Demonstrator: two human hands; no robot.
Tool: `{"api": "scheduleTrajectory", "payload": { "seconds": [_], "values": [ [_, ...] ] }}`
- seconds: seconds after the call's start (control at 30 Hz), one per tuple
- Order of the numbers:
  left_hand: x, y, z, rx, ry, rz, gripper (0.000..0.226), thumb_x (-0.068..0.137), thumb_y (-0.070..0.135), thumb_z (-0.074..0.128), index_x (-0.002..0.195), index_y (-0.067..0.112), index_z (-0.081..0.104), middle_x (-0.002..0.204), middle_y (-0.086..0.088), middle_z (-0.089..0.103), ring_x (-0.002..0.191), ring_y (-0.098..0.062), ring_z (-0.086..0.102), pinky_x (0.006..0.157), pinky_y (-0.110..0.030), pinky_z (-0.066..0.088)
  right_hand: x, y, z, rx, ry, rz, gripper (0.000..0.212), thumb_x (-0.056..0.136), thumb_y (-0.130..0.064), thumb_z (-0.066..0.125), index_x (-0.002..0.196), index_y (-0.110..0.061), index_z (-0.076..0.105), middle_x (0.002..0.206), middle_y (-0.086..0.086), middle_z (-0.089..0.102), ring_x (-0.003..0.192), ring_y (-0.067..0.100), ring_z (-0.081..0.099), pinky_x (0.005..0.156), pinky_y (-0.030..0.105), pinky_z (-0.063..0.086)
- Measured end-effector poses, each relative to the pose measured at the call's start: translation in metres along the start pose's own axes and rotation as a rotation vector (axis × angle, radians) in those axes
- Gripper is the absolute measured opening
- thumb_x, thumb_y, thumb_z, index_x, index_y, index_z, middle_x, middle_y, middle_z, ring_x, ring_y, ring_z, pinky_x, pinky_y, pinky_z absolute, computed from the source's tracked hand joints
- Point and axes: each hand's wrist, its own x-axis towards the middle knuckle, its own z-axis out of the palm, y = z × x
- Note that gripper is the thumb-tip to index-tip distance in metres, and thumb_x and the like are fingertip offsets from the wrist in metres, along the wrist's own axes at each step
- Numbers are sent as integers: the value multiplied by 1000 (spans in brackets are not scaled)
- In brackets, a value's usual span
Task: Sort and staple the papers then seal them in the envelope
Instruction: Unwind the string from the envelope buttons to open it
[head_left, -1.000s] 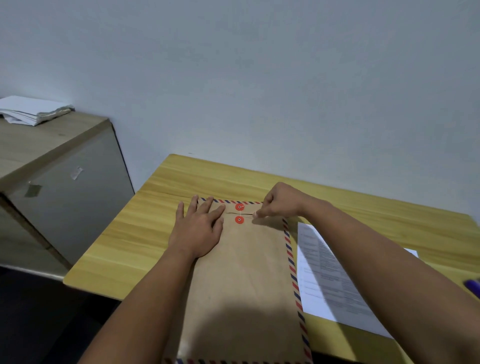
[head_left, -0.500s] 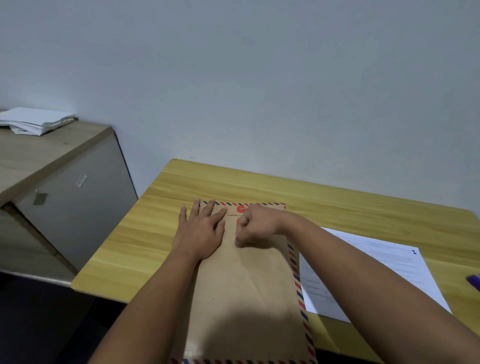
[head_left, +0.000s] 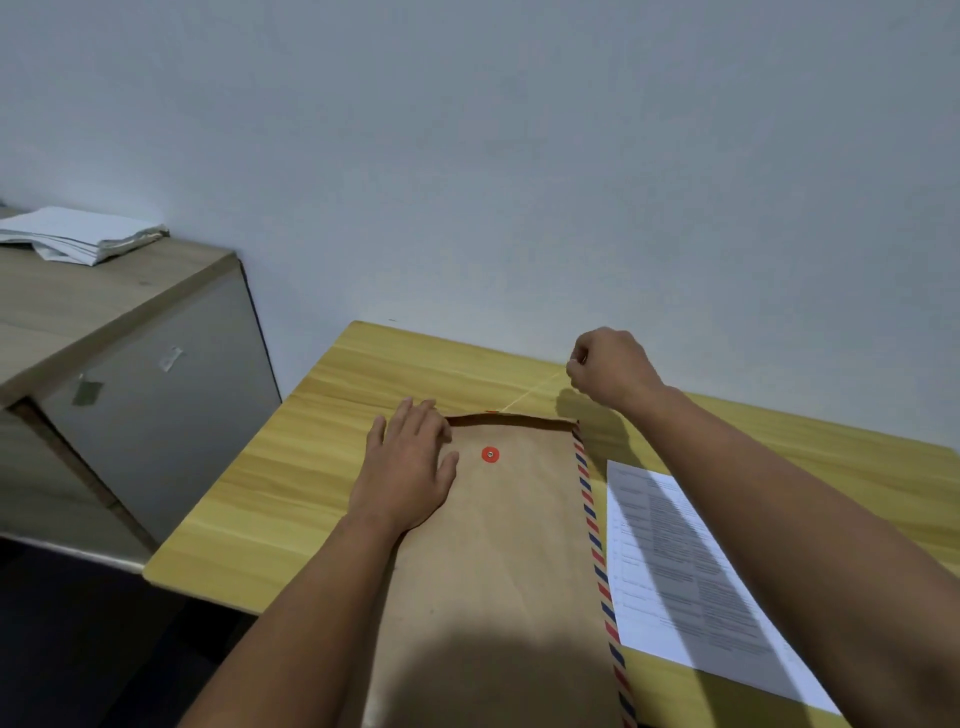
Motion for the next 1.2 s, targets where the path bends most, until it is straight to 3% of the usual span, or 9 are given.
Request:
{"api": "scheduleTrajectory", "payload": {
  "seconds": [0.13, 0.23, 0.3, 0.47, 0.57, 0.7, 0.83, 0.97, 1.2],
  "values": [
    [0, -4, 4, 73, 64, 64, 14, 96, 40, 54, 101, 27, 57, 161, -3, 36, 156, -28, 15, 121, -53, 23, -6, -11, 25, -21, -156, -98, 59, 100, -40, 61, 155, -27, 45, 163, 6, 41, 152, 28, 34, 121, 56, 30],
    [0, -3, 4, 109, 62, 32, 31, 96, 45, 49, 122, 32, 59, 169, -6, 19, 157, -33, 6, 121, -55, 24, -19, -16, 42, 2, -247, -180, 81, 87, -72, 60, 156, -35, 40, 163, -2, 41, 150, 25, 37, 120, 56, 32],
    [-1, -1, 2, 114, 32, 2, 49, 95, 47, 46, 142, 33, 48, 171, -7, 8, 157, -34, 2, 122, -55, 23, -28, -19, 53, -60, -343, -252, 86, 82, -72, 65, 156, -35, 40, 159, -1, 47, 144, 25, 45, 115, 49, 41],
    [-1, 1, 0, 143, -39, -34, 64, 96, 55, 38, 156, 35, 29, 171, -5, -12, 157, -32, -9, 125, -54, 14, -35, -25, 70, -204, -196, -369, 33, 103, -43, 52, 130, -33, 68, 124, -2, 69, 115, 23, 62, 88, 41, 55],
    [5, -2, -3, 195, -82, -30, 63, 97, 59, 36, 155, 36, 29, 169, -5, -21, 155, -33, -20, 123, -61, -2, -32, -30, 65, -160, -137, -281, 31, 104, -41, 49, 110, -27, 76, 110, -4, 75, 103, 25, 66, 81, 41, 56],
    [14, 7, -18, 261, -75, -8, 58, 98, 54, 39, 151, 32, 34, 171, -8, -7, 155, -38, -18, 120, -68, -1, -26, -30, 39, 26, -123, -112, 29, 99, -36, 55, 95, -18, 77, 96, 3, 76, 93, 27, 67, 79, 38, 56],
    [13, 37, -33, 215, -104, -10, 52, 99, 54, 35, 147, 32, 36, 171, -6, 10, 156, -36, -10, 122, -65, -1, -36, -20, 12, 283, -91, 83, 39, 97, -28, 61, 61, -13, 62, 58, 1, 55, 61, 22, 54, 61, 31, 44],
    [1, 73, -37, 84, -159, -28, 53, 99, 56, 34, 147, 34, 38, 169, -6, 20, 157, -31, 2, 123, -62, 5, -65, -5, -4, 560, -60, 265, 31, 97, -21, 65, 67, -13, 59, 66, 9, 47, 62, 21, 44, 57, 29, 35],
    [-32, 137, -29, -219, -252, -206, 86, 81, 76, 48, 153, 30, 38, 167, -3, 26, 156, -29, 15, 123, -59, 9, -157, 12, 9, 868, -73, 422, 22, 97, -13, 67, 78, -2, 72, 82, 15, 74, 73, 30, 70, 69, 39, 59]
  ]
}}
